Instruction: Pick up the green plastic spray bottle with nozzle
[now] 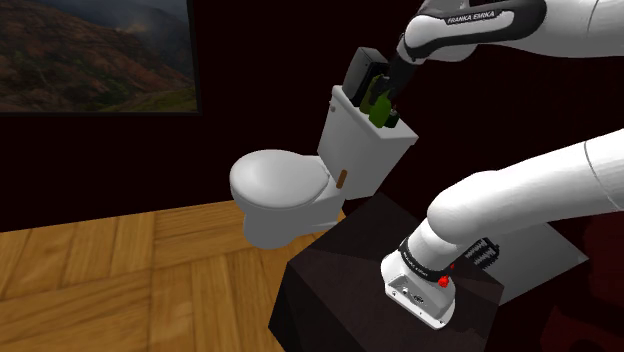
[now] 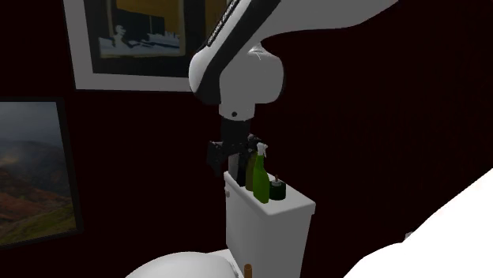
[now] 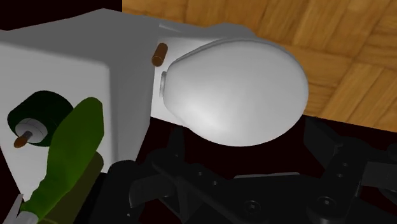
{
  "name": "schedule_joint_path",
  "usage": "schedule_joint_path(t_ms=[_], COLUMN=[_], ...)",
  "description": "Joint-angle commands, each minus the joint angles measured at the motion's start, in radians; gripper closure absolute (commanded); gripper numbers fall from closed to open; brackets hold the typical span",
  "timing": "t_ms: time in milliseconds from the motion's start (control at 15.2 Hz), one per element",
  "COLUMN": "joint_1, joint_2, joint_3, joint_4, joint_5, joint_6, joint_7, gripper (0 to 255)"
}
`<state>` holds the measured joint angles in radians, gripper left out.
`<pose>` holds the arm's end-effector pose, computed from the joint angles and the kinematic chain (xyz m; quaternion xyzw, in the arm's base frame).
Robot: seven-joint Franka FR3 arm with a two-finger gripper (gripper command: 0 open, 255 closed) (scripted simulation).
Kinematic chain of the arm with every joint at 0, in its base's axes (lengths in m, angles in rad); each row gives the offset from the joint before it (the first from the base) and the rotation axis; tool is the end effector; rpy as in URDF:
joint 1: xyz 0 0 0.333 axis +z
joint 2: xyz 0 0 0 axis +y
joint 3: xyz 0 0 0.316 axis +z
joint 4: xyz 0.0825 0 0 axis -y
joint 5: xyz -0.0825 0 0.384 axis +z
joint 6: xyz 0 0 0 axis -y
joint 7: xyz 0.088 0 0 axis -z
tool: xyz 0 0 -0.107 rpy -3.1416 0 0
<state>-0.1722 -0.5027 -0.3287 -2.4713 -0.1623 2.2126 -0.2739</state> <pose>0.3639 -0.2138 0.4825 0.9917 -0.0614 0.1080 0.0335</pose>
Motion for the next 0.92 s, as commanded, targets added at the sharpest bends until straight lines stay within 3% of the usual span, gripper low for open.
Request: schedule_joint_path(t_ms=[0, 462, 660, 858], joint_1=[-0.005, 0.018, 0.039, 0.046], joint_2=[0.061, 0.273, 0.376, 0.489], joint_3=[-0.045, -0.194, -0.260, -0.309], joint_4=[0.018, 0.112, 0.170, 0.242], joint_5=[0.011, 0.146, 0.266, 0.433], joint_6=[0.072, 0.267, 0.330, 0.370], joint_7=[-0.028, -0.157, -0.250, -0.373], gripper=[0, 0, 0, 0])
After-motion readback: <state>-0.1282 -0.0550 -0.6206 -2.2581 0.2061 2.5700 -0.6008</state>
